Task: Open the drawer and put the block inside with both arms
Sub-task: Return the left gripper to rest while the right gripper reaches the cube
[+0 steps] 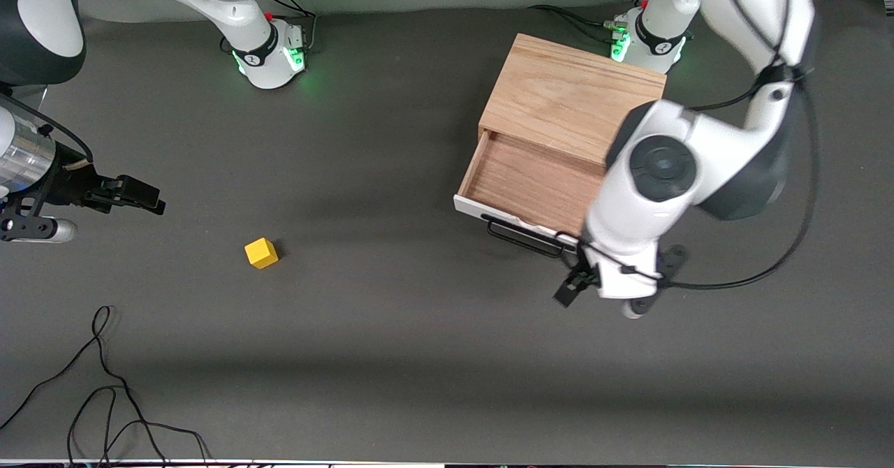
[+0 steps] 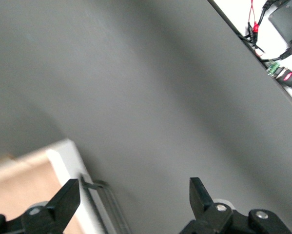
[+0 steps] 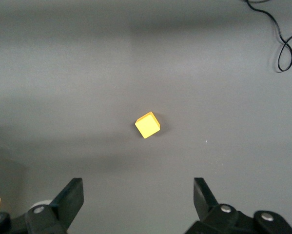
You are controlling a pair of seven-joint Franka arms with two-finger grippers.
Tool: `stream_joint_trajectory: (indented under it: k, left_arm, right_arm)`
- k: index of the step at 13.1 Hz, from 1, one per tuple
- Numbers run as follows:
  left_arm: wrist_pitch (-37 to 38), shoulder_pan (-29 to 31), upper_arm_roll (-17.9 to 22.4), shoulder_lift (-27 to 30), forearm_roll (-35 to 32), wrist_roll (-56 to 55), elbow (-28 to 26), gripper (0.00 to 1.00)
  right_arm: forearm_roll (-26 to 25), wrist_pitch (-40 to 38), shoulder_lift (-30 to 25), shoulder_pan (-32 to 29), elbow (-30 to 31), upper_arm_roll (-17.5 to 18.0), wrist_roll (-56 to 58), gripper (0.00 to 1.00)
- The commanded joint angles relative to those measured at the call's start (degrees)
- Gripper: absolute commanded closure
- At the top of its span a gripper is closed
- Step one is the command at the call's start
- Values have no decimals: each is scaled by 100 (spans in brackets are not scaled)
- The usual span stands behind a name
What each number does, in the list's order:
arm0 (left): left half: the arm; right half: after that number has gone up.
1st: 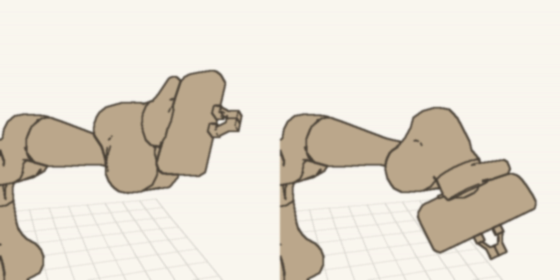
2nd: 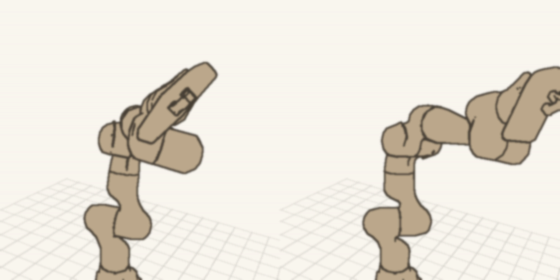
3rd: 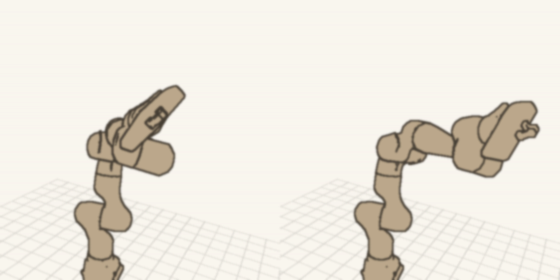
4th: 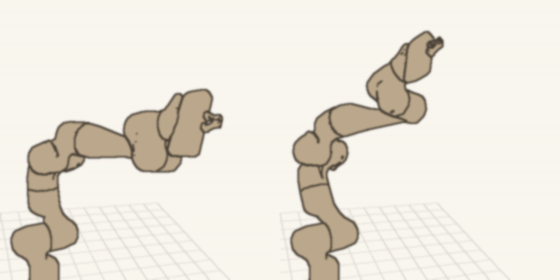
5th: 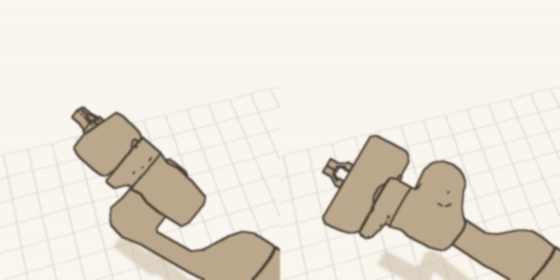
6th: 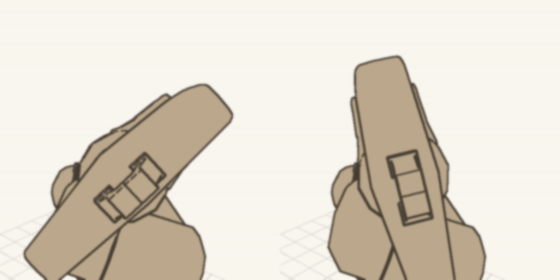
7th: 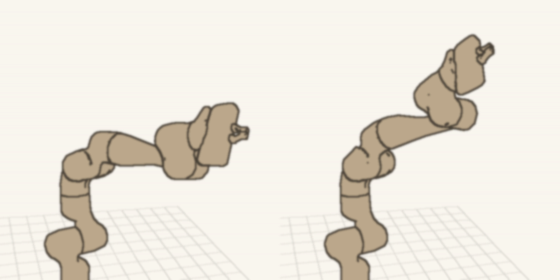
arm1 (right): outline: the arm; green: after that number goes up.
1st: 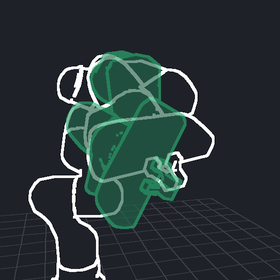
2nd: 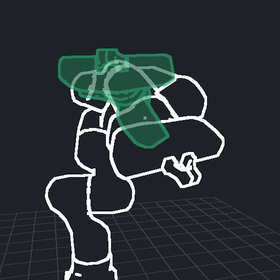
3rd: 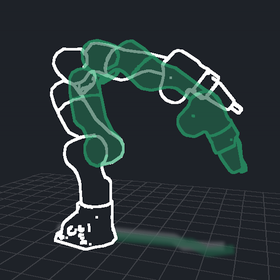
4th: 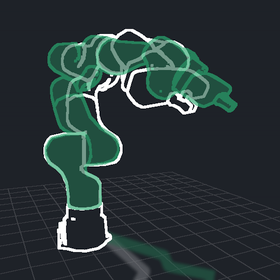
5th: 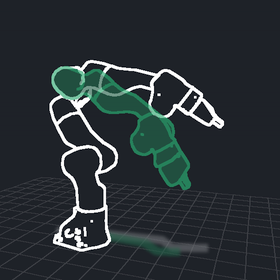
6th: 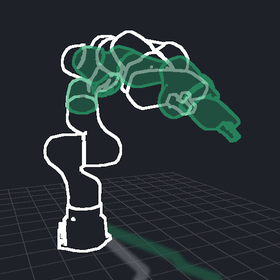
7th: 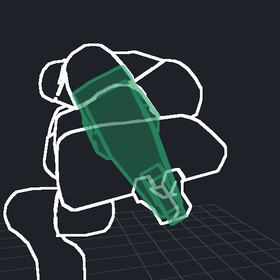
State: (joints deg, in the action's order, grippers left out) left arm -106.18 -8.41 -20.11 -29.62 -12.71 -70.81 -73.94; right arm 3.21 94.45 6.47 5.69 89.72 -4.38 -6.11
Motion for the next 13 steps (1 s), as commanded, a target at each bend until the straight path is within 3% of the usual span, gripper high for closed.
stream_joint_trajectory:
  k: [1, 4, 8, 11, 13]
  left_arm:
    - [754, 654, -11, 560, 485, 2054, -164, 0]
    - [1380, 1446, -2, 1114, 761, 3912, -331, 0]
    - [1372, 1720, 111, 1624, 796, 4863, -814, 0]
    - [952, 1335, 857, 2230, 1033, 5436, -1498, 0]
    - [941, 1001, 1245, 2399, 1042, 5823, -1615, 0]
  right_arm:
    - [66, -58, 82, 37, -87, 16, -101, 0]
    - [57, -49, 135, 46, -78, 25, -93, 0]
    - [48, -58, 135, 46, -61, 7, -14, 0]
    - [-4, -67, 117, 64, 80, 33, 4, 0]
    - [-5, -32, 100, 81, 255, 42, 56, 0]
